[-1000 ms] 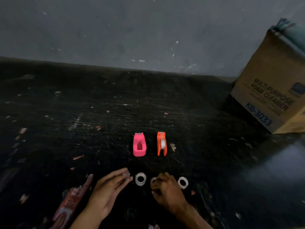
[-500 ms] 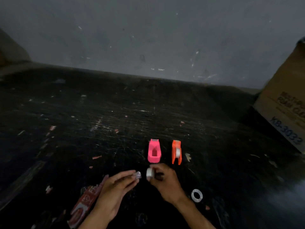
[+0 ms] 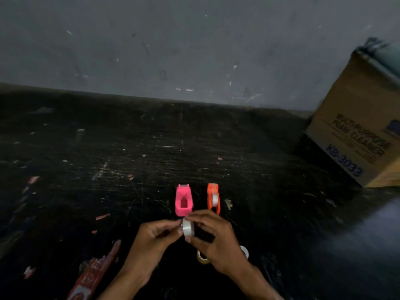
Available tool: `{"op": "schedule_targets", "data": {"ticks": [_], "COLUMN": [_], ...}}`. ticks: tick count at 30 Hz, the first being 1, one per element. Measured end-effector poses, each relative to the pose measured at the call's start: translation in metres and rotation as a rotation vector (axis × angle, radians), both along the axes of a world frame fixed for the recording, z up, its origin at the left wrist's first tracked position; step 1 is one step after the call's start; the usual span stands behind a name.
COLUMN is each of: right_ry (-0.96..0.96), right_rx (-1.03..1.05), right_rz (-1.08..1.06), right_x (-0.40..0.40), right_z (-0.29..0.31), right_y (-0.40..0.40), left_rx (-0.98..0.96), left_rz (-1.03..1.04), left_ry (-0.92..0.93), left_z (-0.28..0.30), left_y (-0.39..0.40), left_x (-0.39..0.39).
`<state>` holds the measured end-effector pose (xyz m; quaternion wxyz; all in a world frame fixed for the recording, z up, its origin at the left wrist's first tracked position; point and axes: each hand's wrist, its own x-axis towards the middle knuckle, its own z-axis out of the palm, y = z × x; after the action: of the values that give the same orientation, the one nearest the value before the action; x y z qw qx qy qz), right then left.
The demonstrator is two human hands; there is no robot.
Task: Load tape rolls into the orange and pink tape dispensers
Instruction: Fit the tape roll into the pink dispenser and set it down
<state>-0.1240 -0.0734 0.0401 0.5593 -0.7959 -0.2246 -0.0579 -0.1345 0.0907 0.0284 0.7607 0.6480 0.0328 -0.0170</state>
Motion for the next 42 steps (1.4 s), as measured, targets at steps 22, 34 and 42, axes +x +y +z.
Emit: {"op": "schedule_targets", "data": {"ticks": [22, 34, 42], "right_ry": [0.191, 0.111, 0.194], "right_rx": [-0.15, -0.525, -0.664], "right_rz": [-0.062, 0.017, 0.063], "right_x": [0.118, 0.148, 0.159], "right_z": [-0.043, -0.065, -0.046], "right_y": [0.02, 0.017, 0.027], "left_rx": [0.32, 0.558, 0.703], "left_rz": [0.067, -0.008, -0.083], "left_ry": [0.039, -0.077, -0.2], "left_z": [-0.051, -0.089, -0.09], "left_y": [0.002, 0.006, 0.014], "left_x": [0.104, 0.112, 0.113]}}
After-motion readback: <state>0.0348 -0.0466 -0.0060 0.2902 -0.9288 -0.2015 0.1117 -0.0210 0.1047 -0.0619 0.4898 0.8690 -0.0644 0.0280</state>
